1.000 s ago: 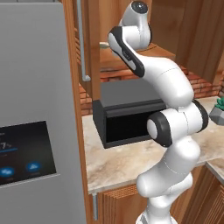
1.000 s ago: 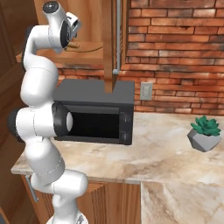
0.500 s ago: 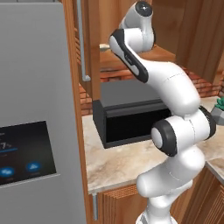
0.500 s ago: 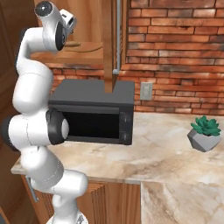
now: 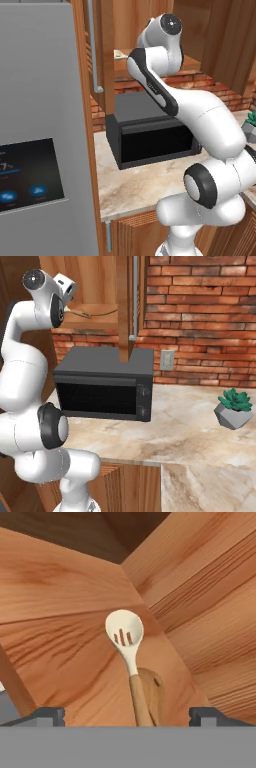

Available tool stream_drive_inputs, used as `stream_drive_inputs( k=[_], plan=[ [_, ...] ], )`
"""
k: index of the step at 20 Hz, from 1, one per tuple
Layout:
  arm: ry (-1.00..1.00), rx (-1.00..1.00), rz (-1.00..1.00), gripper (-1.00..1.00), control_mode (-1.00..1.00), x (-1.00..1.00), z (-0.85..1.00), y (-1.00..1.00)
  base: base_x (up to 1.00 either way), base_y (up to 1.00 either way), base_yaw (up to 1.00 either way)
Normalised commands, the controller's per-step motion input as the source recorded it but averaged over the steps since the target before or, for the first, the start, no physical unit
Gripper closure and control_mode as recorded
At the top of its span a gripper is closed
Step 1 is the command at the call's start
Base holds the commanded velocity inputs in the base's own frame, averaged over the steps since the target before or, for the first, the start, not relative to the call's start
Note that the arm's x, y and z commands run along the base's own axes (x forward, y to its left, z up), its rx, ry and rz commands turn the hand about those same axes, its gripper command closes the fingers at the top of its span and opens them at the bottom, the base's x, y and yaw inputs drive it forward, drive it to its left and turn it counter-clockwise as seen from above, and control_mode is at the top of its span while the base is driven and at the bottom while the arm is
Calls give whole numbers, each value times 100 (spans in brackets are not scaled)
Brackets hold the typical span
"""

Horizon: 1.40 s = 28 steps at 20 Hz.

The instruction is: Organize the utensils by type. Pick up the wooden spoons from the counter and place them in the open cabinet. Then pick up the metallic utensils from the counter and place them in the open drawer.

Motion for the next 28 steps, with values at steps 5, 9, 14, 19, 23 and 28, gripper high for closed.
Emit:
stream_drive_inputs(
  k=[5, 9, 14, 19, 23, 28],
  plan=[
    [-1, 11, 0, -100, -100, -49, 6, 0, 0, 0, 0],
    [-4, 9, 0, -100, -100, -71, 12, 0, 0, 0, 0],
    [0, 4, -4, -100, -100, -92, 9, 0, 0, 0, 0],
    [9, 7, -11, -100, -100, -97, 18, -24, 0, 0, 0],
    [18, 18, -14, -100, -100, -76, 32, -49, 0, 0, 0],
    [9, 26, -16, -100, -100, -69, 13, -42, 0, 0, 0]
  ],
)
